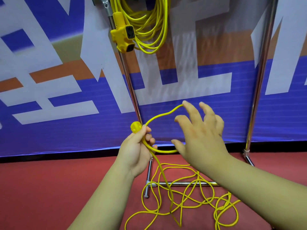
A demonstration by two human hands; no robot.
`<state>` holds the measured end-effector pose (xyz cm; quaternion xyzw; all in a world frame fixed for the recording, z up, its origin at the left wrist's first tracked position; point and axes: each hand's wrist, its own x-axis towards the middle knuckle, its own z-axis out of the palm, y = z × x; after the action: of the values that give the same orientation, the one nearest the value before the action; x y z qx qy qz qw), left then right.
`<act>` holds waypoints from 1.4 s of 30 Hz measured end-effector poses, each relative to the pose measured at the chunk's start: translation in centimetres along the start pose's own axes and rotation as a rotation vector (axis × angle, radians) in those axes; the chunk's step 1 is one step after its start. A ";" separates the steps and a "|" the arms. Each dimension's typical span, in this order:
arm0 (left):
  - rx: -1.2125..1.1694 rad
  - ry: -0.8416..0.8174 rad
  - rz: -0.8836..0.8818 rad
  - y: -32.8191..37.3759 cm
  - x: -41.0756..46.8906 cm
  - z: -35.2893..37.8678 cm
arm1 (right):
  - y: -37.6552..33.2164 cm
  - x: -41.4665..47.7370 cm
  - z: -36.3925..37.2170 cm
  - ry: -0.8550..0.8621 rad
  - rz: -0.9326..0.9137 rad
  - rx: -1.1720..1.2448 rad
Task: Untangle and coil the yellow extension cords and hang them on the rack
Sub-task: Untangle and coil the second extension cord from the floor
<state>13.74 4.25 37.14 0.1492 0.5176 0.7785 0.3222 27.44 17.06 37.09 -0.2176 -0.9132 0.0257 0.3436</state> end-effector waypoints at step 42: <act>0.174 -0.204 0.045 0.2 -1.7 -0.8 | 0.8 0.3 2.6 -0.549 -0.188 0.422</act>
<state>14.46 2.57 37.20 0.2665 0.5443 0.7184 0.3415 25.86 18.21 35.15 -0.0418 -0.9620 0.2397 0.1238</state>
